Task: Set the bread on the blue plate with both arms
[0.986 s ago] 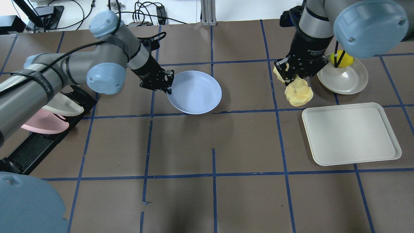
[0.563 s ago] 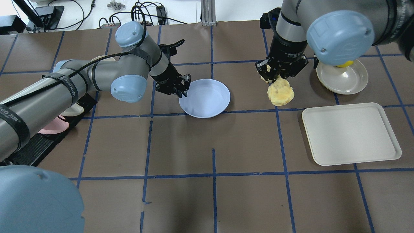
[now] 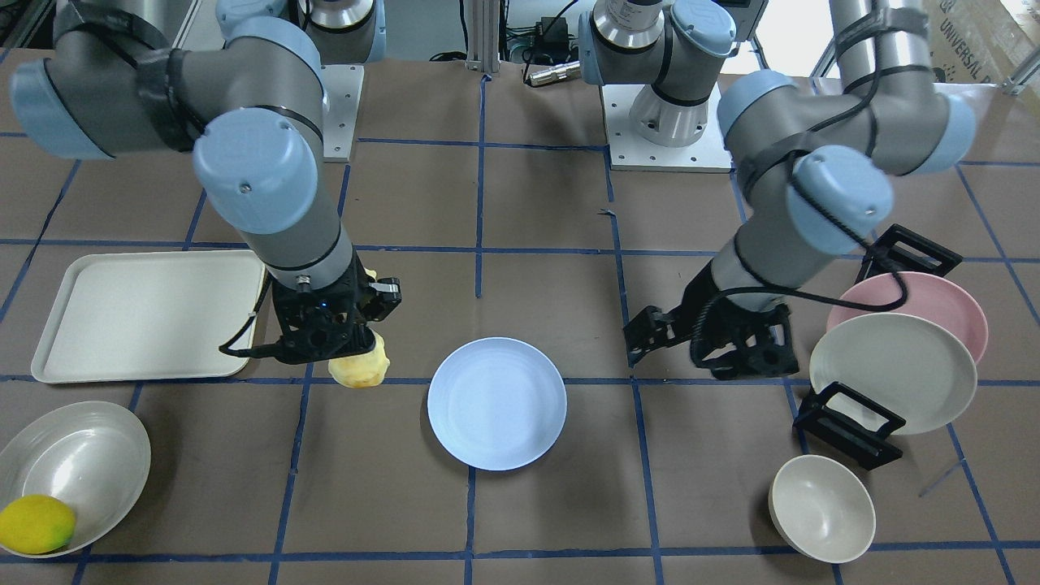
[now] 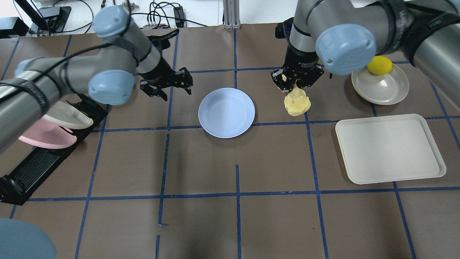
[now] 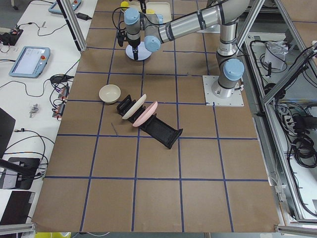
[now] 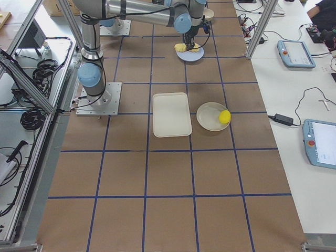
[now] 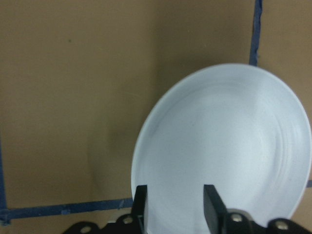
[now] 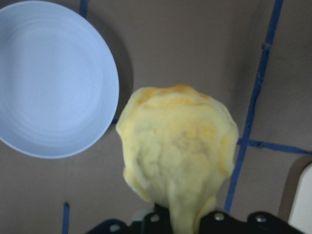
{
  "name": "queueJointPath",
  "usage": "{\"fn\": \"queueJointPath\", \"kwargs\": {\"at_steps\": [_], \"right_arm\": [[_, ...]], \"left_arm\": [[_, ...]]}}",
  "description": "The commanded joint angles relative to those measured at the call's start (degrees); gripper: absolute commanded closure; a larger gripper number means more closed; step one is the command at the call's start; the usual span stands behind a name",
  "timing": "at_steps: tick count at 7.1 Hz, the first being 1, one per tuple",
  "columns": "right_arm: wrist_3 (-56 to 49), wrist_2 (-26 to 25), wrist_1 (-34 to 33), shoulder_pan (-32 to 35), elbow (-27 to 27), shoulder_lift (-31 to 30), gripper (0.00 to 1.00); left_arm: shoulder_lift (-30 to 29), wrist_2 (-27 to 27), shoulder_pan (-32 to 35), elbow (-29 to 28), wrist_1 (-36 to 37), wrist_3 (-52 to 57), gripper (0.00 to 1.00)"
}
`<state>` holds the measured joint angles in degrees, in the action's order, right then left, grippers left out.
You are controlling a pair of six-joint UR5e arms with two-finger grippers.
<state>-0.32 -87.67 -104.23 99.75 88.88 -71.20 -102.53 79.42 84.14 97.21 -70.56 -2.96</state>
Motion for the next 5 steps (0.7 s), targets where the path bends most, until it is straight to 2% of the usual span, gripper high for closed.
{"fn": "queueJointPath", "kwargs": {"at_steps": [1, 2, 4, 5], "right_arm": [[2.34, -0.57, -8.24, 4.91, -0.28, 7.18, 0.91], [2.42, -0.92, -10.44, 6.58, -2.55, 10.87, 0.91], [4.61, -0.92, -10.2, 9.74, -7.48, 14.93, 0.9], [4.62, -0.23, -10.81, 10.37, -7.58, 16.34, 0.89]], "left_arm": [[12.04, 9.11, -4.17, -1.84, -17.0, 2.87, 0.0], [15.57, 10.22, -3.03, -2.03, -19.5, 2.87, 0.0], [16.75, 16.52, 3.45, -4.99, -20.31, 2.87, 0.0], [14.83, 13.43, 4.0, -9.19, -20.06, 2.26, 0.0]]}}
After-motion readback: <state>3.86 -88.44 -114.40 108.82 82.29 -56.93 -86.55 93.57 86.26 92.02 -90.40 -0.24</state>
